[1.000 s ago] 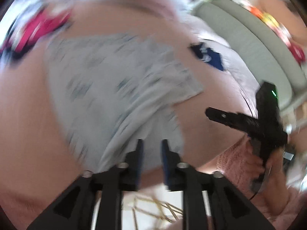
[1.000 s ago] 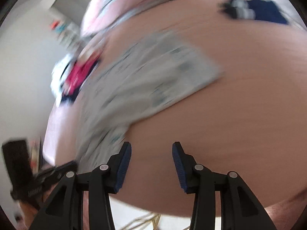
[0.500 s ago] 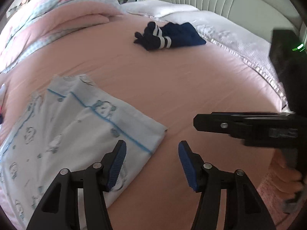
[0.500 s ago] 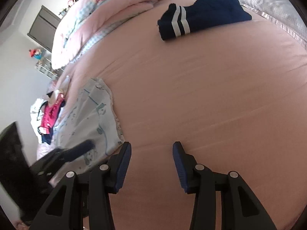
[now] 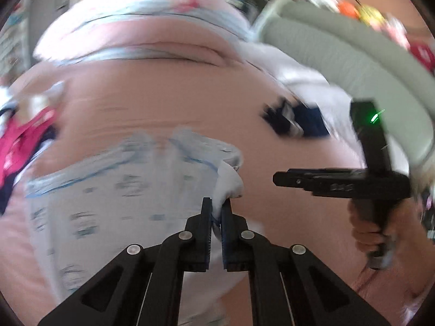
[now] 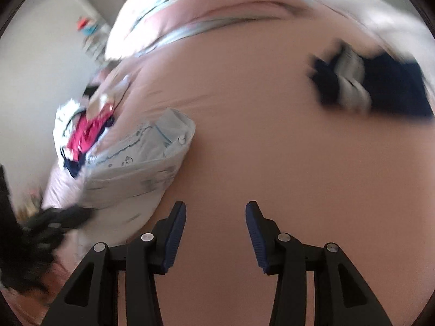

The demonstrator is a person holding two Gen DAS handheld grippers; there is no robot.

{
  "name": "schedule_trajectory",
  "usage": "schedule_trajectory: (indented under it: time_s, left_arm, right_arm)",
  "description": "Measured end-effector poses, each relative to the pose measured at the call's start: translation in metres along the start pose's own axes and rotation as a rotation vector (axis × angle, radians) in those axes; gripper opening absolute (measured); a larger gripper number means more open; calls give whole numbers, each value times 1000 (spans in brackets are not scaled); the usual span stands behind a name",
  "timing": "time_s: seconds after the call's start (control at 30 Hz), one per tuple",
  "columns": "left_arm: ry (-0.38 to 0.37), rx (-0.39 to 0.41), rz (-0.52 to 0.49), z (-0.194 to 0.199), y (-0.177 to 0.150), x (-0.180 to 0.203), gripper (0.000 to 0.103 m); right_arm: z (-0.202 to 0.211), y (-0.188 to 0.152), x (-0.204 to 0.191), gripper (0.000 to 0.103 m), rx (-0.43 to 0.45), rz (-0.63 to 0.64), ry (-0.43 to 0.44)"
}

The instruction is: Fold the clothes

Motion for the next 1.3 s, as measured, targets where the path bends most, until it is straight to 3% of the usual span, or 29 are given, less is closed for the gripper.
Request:
schedule_trajectory:
  time_s: [0.17, 0.33, 0.5, 0.63, 0.73, 0.77, 0.8, 0.83, 0.93, 1.07, 1.2, 1.3]
  left_arm:
    - [39, 32, 128, 33, 0, -83, 4]
    - [67, 6, 158, 41, -5, -140, 4]
    - [71, -35, 138, 35, -14, -154, 4]
    - [75, -61, 158, 33, -26, -164, 4]
    - [80, -68, 169, 32, -28, -170, 4]
    - [80, -71, 176, 32, -28, -172, 5]
    - [75, -73, 184, 32, -27, -174, 5]
    - [69, -71, 192, 34, -25, -176, 5]
    - [60, -56, 210, 45, -16, -183, 5]
    - [125, -55, 190, 50, 3, -209, 5]
    - [95, -129, 215, 22, 12, -244, 5]
    - [119, -231, 203, -14, 3, -257, 5]
  right_arm:
    - [-44, 39, -52, 45, -31, 116, 15]
    - [-79, 63, -91, 45, -49, 213, -1]
    - [-108, 79, -130, 45, -74, 298, 37]
    - [-135, 81, -151, 45, -106, 342, -37]
    - [-143, 68, -155, 44, -157, 358, 13]
    - [-143, 62, -156, 38, -161, 358, 20]
    - [-142, 59, -157, 18, -157, 358, 27]
    - [-136, 58, -158, 12, -135, 356, 35]
    - [-116, 57, -163, 9, -67, 354, 60]
    - [-100, 72, -178, 9, 6, 382, 71]
    - [-122, 83, -186, 9, -3, 373, 27]
    - [-156, 80, -175, 9, -92, 324, -50]
Point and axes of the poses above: each gripper's, at about its wrist camera, not at the fingertips, and z roughly against the way its jaws point, x to its right, y to its top, the point moved 1 cm from there along -z, roughly the way its jaws point, and after that the axes turned 2 degrees about -y, right-handed, at the moved point
